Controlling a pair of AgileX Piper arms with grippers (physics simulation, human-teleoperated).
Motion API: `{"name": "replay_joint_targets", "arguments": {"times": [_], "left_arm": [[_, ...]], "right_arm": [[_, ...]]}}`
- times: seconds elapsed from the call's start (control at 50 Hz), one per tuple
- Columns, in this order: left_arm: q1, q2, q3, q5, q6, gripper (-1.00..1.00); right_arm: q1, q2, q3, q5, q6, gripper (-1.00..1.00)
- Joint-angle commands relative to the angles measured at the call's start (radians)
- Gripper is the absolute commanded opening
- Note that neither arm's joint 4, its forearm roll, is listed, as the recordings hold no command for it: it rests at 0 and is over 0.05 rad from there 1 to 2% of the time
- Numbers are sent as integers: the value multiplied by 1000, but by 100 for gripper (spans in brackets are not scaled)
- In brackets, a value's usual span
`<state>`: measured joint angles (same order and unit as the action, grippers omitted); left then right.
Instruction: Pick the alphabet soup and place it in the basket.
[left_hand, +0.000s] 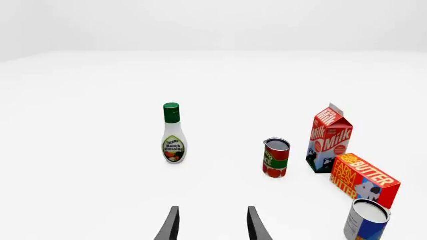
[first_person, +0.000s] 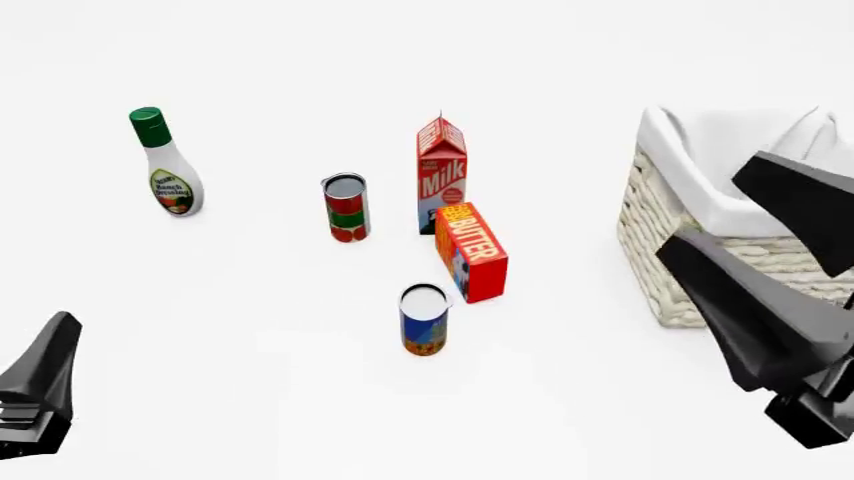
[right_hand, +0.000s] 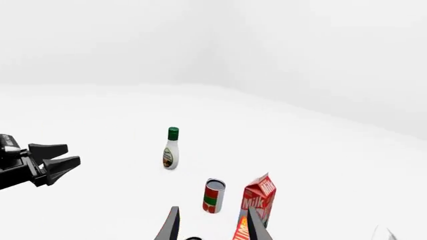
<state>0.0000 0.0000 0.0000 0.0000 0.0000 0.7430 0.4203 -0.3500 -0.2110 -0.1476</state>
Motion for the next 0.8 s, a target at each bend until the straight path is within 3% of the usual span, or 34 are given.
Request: {"name": "replay_joint_targets", "arguments": {"times": [0.02, 0.8], "left_arm": [[0, 0, 0, 0, 0, 100], [0, 0, 0, 0, 0, 100]], "right_arm": [[33, 112, 26, -114, 1, 100], [75, 457, 93, -426, 12, 100]]}}
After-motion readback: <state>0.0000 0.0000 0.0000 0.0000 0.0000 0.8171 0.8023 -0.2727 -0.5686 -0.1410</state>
